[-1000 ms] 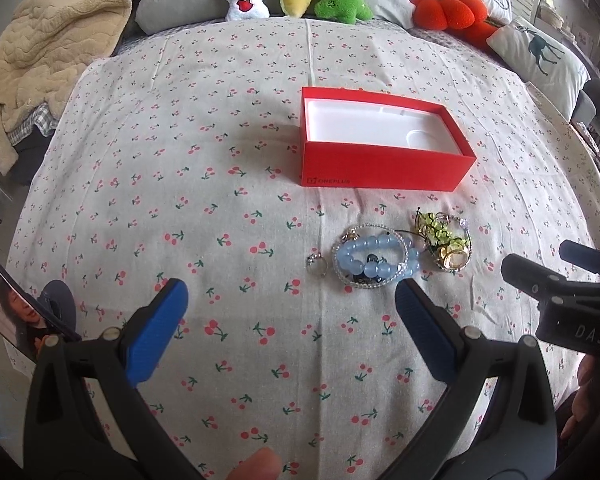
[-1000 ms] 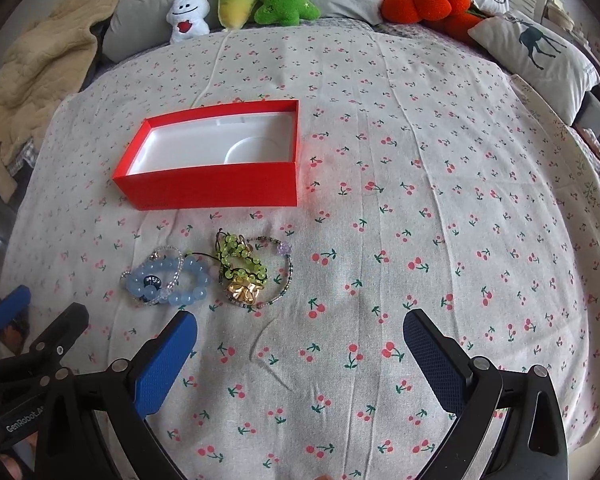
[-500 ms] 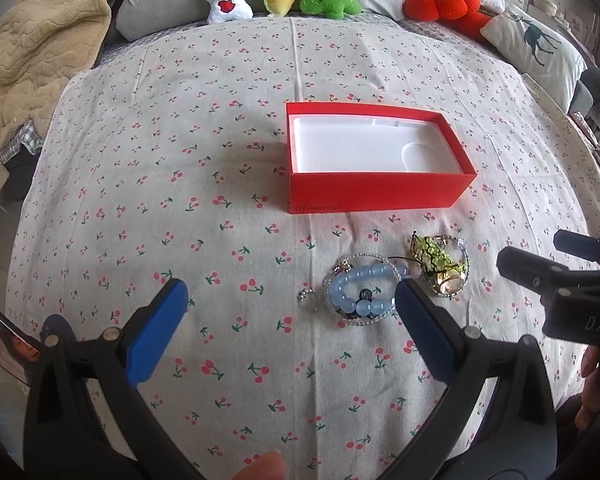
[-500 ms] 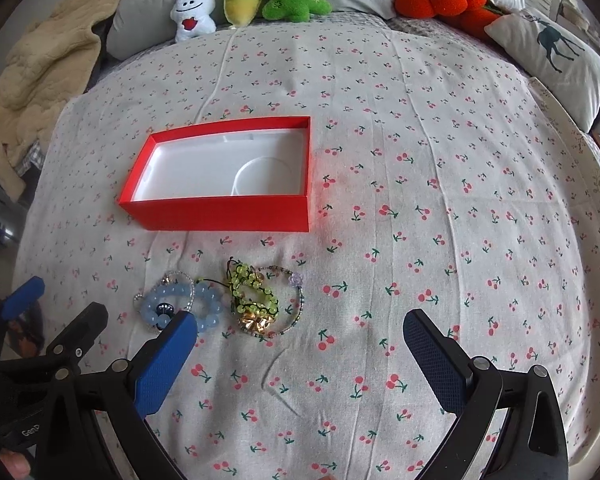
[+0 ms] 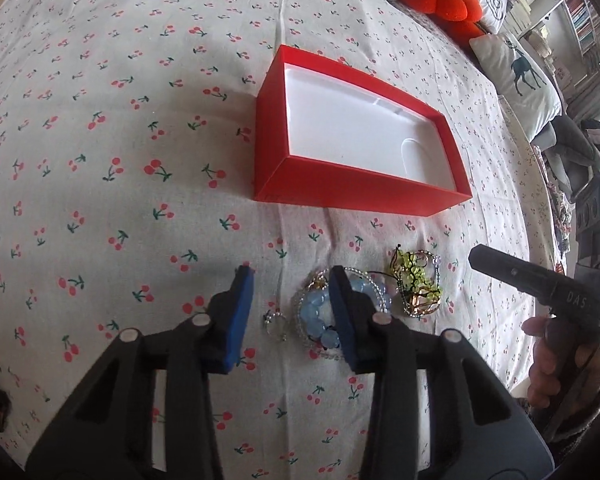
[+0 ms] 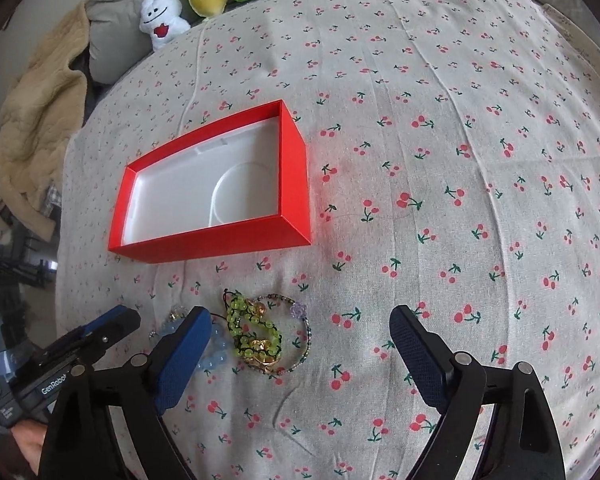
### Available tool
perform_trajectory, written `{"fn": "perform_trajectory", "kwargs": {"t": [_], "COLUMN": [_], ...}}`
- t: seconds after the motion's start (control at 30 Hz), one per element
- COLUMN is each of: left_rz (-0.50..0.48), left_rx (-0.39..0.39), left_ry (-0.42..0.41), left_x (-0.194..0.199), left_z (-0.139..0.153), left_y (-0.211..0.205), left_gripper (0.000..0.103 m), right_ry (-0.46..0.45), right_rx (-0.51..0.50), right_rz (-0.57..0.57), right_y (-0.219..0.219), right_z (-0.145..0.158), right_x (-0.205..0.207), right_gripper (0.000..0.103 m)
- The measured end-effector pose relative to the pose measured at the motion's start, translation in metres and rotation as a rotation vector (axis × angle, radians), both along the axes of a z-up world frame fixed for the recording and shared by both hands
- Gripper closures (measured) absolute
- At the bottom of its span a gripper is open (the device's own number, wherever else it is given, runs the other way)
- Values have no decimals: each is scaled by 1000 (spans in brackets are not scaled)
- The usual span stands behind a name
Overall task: Organize jewelry
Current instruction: 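Move both tools down toward the beaded bracelets beside the red box, then grasp the clear silver-beaded bracelet with left tool while right tool grasps the green-beaded bracelet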
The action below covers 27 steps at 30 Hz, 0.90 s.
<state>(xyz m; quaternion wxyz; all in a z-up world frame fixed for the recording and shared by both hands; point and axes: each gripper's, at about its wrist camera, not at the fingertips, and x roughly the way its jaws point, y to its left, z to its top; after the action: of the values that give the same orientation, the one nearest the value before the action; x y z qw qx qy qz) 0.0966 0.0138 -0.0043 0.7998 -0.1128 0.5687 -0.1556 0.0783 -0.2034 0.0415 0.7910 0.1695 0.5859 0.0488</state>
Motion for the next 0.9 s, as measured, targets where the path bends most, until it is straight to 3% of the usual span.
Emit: {"fn": "perform_trajectory", "kwargs": {"t": [0.07, 0.1, 0.17, 0.33, 0.6, 0.9], "left_rz": [-21, -36, -62, -112, -150, -252], "left_rx": [-7, -9, -17, -37, -28, 80], "left_ry": [19, 28, 48, 95, 101, 83], "left_x": [3, 5, 7, 14, 22, 19], "left_z": [-5, -8, -13, -25, -23, -28], "left_y": [-3, -5, -8, -16, -21, -42], "left_gripper": [80, 86, 90, 90, 90, 90], "right_ry": [25, 39, 68, 88, 90, 53], "right_rx": [13, 21, 39, 31, 53, -160], "right_rz": [7, 5, 10, 23, 52, 155], "right_y": [-1, -2, -3, -4, 0, 35], "right_z": [-9, -14, -24, -36, -36, -41], "right_x": [5, 7, 10, 13, 12, 10], "right_gripper": [35, 40, 60, 81, 85, 90]}}
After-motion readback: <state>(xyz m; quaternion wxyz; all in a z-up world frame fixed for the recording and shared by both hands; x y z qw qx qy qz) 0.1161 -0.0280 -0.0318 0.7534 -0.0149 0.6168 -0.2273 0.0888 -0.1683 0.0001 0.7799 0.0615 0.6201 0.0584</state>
